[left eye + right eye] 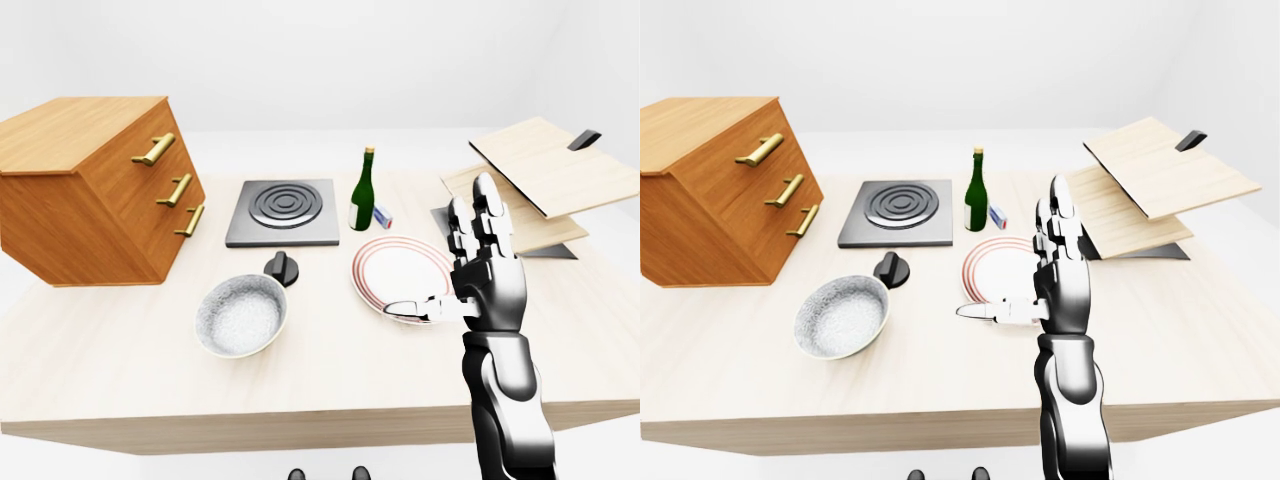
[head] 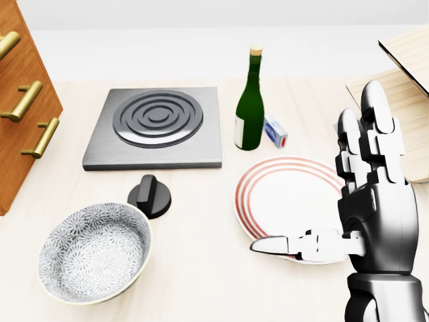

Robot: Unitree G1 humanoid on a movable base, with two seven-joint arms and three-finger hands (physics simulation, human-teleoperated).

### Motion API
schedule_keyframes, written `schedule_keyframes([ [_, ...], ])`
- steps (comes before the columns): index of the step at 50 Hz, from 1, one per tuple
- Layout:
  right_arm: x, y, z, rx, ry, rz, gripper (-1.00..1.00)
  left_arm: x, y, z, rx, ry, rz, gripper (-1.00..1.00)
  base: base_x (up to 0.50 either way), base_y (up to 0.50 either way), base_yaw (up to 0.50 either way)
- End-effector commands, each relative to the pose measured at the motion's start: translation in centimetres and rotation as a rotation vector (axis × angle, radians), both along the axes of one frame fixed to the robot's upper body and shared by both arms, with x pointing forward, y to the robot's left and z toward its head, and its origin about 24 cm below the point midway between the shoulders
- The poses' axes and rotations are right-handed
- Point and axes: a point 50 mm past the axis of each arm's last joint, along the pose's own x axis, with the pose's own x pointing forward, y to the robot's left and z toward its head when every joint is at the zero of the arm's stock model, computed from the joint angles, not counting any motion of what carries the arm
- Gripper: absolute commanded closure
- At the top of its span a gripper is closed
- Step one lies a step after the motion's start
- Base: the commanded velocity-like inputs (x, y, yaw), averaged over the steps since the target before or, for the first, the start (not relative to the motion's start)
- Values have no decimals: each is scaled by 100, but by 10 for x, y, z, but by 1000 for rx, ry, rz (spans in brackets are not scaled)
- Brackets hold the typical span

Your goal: Pick up the akita bowl and put it on the plate.

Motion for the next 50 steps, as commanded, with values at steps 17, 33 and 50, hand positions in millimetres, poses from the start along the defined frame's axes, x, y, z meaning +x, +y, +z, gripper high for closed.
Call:
schedule_keyframes([
  [17, 1, -2, 0, -12, 2, -12, -98, 2, 1, -1, -5, 5, -2, -100, 30, 0, 0],
  [33, 0, -1, 0, -11, 1, -12, -98, 1, 0, 0, 0, 8, 0, -100, 31, 0, 0],
  [50, -3, 2, 3, -23, -15, -2, -99, 0, -1, 0, 4, 5, 1, -100, 42, 0, 0],
])
